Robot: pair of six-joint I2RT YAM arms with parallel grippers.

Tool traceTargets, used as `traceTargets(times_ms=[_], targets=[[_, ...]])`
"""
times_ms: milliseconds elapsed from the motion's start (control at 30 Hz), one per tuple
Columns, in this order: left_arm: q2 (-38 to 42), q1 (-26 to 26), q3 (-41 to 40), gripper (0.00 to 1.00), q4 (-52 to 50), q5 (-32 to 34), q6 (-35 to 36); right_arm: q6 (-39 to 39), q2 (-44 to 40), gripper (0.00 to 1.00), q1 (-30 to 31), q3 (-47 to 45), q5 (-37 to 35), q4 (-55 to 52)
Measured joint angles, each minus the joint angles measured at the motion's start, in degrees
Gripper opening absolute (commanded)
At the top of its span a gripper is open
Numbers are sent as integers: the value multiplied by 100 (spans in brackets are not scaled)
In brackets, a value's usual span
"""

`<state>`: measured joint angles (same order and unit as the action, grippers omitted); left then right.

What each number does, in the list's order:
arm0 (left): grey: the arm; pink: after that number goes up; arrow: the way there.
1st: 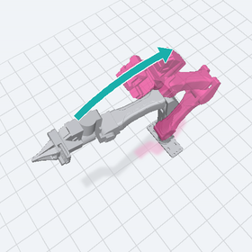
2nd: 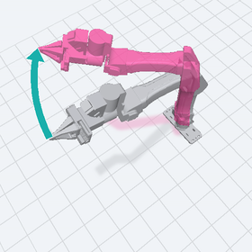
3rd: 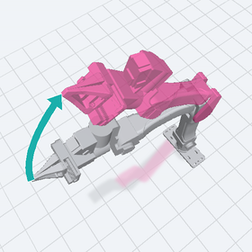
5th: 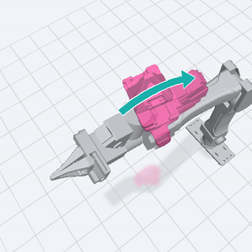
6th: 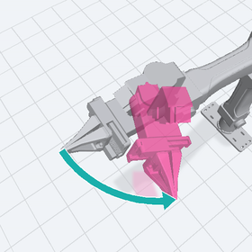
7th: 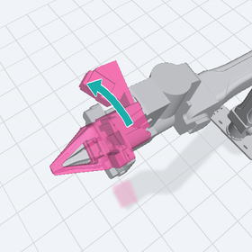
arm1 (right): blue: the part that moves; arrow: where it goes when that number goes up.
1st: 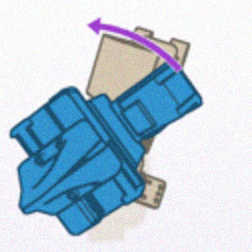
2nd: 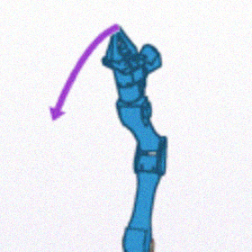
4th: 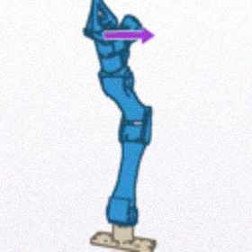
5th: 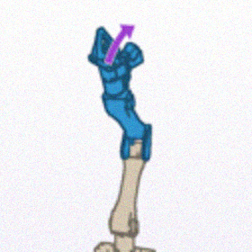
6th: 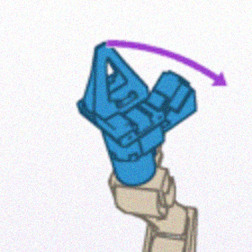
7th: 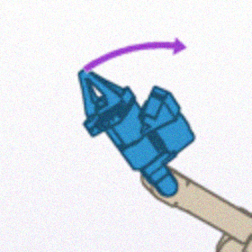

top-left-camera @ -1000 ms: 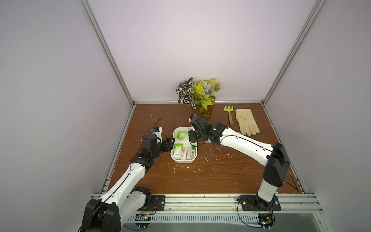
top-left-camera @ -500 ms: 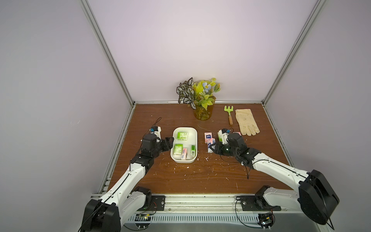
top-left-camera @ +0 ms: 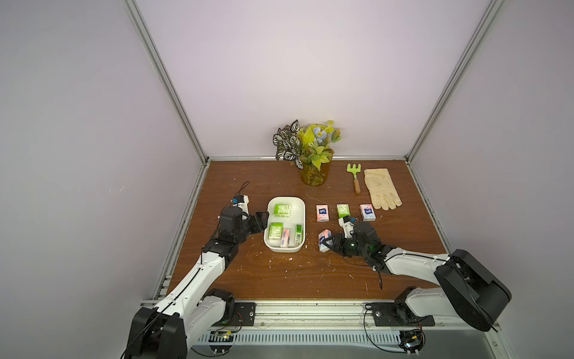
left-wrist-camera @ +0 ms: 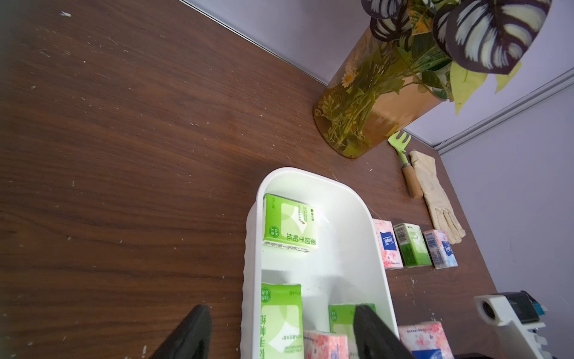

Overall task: Take the pocket tissues out of the storage box
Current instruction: Place the pocket tissues at the center of the board.

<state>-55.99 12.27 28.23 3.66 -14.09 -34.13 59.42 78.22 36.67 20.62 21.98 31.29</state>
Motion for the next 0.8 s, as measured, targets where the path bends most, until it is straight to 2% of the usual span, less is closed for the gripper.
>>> traceTargets(times_ms=[333, 533, 667, 800], targets=[[13, 0, 0, 70, -4, 28, 2, 227, 538, 32, 0, -83, 20, 734], [13, -2, 0, 70, -4, 28, 0, 280, 632, 40, 0, -83, -120, 796], [13, -4, 0, 70, -7, 28, 2, 302, 658, 42, -4, -83, -188, 756], [13, -4, 0, 70, -7, 28, 2, 284, 643, 51, -4, -83, -264, 619]])
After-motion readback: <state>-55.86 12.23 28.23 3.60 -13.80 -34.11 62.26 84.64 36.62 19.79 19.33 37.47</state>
